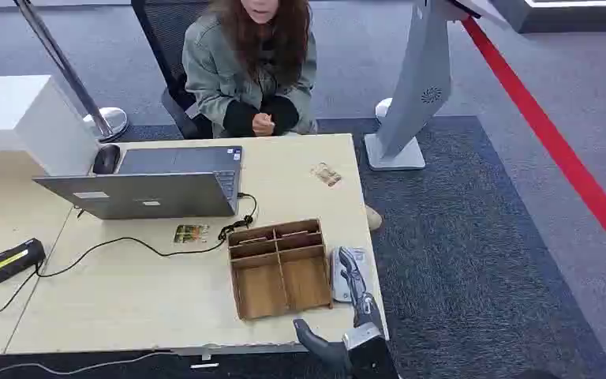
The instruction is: Pass the card to the sensor for recognition and then transmit it.
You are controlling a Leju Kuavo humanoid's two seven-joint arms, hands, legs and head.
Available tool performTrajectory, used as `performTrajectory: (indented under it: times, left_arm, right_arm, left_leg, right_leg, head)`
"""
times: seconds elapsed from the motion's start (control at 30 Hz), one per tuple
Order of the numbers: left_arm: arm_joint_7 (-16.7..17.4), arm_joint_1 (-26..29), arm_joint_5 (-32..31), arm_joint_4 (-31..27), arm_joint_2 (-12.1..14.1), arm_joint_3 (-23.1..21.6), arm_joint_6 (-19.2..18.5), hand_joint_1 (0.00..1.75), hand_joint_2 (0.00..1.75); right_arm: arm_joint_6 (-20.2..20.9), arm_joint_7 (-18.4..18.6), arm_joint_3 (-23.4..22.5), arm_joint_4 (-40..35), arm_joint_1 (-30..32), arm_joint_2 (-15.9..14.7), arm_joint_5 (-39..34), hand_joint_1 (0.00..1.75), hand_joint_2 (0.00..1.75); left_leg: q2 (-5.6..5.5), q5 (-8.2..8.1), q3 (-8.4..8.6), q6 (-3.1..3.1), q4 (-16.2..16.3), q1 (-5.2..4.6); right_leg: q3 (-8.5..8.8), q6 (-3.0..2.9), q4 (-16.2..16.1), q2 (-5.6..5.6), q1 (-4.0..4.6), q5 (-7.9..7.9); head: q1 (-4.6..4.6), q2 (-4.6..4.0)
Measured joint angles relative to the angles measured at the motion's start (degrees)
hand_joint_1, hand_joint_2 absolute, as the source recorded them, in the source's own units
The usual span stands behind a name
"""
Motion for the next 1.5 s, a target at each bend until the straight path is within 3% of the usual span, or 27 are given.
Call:
performTrajectory:
  times: [0.57, 0.83, 1.03, 1.3, 1.5]
  left_arm:
    - [0.00, 0.03, -1.09, -0.04, -0.68, 0.02, 1.03, 0.00, 0.00]
    - [0.00, 0.02, -1.16, -0.04, -0.81, 0.00, 0.92, 0.00, 0.00]
    - [0.00, -0.05, -1.57, -0.04, -0.81, -0.09, 0.46, 0.00, 0.00]
    - [0.00, -0.24, -3.26, -0.04, -0.81, -0.24, 0.04, 0.00, 0.00]
    - [0.00, -0.33, -3.74, -0.09, -0.83, -0.55, 0.22, 0.00, 0.00]
  right_arm:
    - [-0.70, 0.92, 0.81, -0.53, -0.02, -0.81, 1.18, 0.00, 1.75]
    - [-0.61, 11.06, 0.61, -5.90, -0.14, -2.73, 9.92, 0.00, 1.75]
    - [0.48, 12.87, -0.31, -9.20, -1.76, -3.28, 11.87, 0.00, 1.75]
    - [6.25, 16.92, -2.84, -8.72, -8.64, -1.75, 17.90, 0.00, 1.75]
    - [8.48, 18.88, -4.24, -5.01, -13.89, 0.65, 14.56, 0.00, 1.75]
  left_leg:
    - [0.01, 0.00, 0.01, 0.00, 0.01, 0.00]
    - [0.01, 0.00, 0.01, 0.00, 0.01, -0.01]
    - [0.01, 0.01, 0.01, 0.00, 0.01, 0.00]
    - [0.01, 0.07, 0.01, 0.01, 0.01, 0.00]
    - [0.00, 0.08, 0.00, 0.02, 0.01, 0.00]
  right_leg:
    - [0.00, 0.01, 0.00, 0.00, -0.01, 0.01]
    - [0.00, 0.01, 0.00, 0.00, -0.01, 0.01]
    - [0.00, 0.00, 0.00, 0.00, 0.00, 0.02]
    - [0.00, 0.01, 0.01, 0.00, 0.00, 0.06]
    - [0.01, 0.02, 0.02, 0.00, 0.00, 0.07]
  head:
    - [0.00, 0.00]
    - [0.00, 0.00]
    - [0.00, 0.00]
    - [0.00, 0.00]
    - [0.02, 0.00]
